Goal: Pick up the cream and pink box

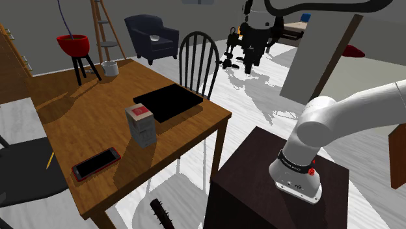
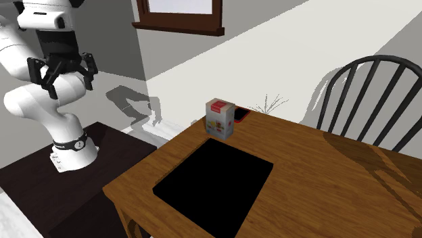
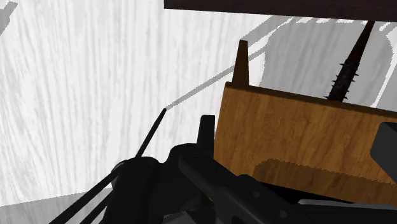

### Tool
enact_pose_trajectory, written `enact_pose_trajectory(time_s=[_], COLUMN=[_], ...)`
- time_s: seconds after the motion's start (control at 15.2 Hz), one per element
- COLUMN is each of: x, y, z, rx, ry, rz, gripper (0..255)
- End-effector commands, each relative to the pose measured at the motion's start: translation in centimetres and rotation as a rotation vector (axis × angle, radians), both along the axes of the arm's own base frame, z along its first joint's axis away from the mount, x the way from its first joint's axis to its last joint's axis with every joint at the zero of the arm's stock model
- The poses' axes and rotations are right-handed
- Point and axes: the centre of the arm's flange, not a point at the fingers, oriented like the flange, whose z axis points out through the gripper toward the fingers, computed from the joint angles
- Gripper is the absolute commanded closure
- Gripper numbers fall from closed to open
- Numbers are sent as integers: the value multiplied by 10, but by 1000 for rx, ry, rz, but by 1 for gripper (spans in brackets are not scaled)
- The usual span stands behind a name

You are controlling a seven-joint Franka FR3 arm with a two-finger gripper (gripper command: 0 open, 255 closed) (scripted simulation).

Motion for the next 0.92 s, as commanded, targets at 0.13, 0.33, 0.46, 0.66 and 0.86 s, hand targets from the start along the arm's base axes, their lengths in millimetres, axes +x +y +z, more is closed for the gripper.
enact_pose_trajectory(time_s=[0.13, 0.33, 0.46, 0.66, 0.86], x=[12, 30, 42, 60, 77], y=[21, 52, 74, 106, 138], z=[-8, -21, -28, -40, -52], rx=[6, 14, 20, 29, 37], ry=[-1, -3, -4, -5, -7], rz=[4, 9, 13, 18, 24], gripper=[0, 0, 0, 0, 0])
